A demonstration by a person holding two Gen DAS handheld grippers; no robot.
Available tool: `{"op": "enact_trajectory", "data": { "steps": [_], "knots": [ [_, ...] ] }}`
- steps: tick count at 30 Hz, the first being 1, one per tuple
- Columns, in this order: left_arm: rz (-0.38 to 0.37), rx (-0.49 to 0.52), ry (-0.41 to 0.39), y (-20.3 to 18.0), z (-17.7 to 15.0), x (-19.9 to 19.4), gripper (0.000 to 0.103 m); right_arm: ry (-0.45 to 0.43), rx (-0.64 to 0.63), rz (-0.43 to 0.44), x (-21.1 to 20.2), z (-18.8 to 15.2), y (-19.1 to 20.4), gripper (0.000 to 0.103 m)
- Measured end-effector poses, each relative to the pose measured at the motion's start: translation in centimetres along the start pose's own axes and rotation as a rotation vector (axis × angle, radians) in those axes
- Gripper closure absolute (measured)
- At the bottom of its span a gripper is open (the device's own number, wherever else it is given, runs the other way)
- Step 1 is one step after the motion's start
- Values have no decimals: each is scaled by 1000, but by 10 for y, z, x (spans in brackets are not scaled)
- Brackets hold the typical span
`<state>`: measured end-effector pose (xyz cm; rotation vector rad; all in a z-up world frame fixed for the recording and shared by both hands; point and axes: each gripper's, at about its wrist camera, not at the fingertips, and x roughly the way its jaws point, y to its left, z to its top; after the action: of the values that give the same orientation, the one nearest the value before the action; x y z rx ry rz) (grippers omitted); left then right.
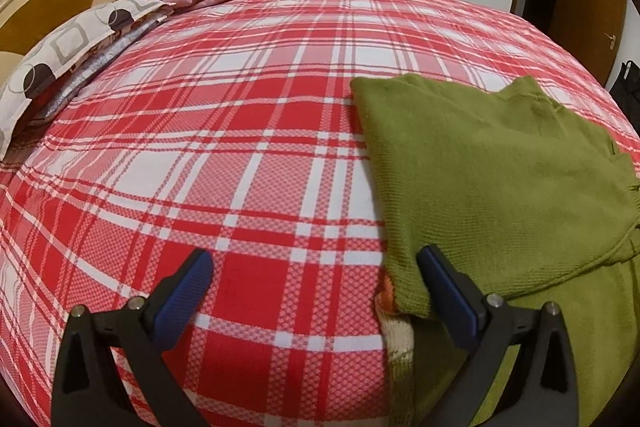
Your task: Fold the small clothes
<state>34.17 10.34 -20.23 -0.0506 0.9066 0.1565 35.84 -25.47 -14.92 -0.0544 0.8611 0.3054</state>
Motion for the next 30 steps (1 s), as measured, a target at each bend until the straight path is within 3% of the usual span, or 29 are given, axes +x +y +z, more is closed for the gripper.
{"op": "enact_trajectory", "data": {
  "steps": [5,9,14,21,23,27,30],
  "knots": [
    [-9,-6,1,0,-1,0,0,89,-41,-95,36,4,4,47],
    [-15,-11,4,2,0,1,0,62,-76,-124,34,-5,7,47],
    [-17,-8,10,4,1,2,0,65,-60,-100,29,-6,2,47],
    [-12,-10,-12,2,-4,-20,0,53,-78,-124,3,-21,7,47],
    [-55,-2,-23,0,-14,-34,0,43,-60,-84,-16,-34,6,47],
    [-42,68,0,-10,-34,-41,0,54,-92,-105,-32,-58,9,47],
    [-33,62,0,-9,-46,-48,0,66,-83,-99,-38,-72,9,47]
  ]
}}
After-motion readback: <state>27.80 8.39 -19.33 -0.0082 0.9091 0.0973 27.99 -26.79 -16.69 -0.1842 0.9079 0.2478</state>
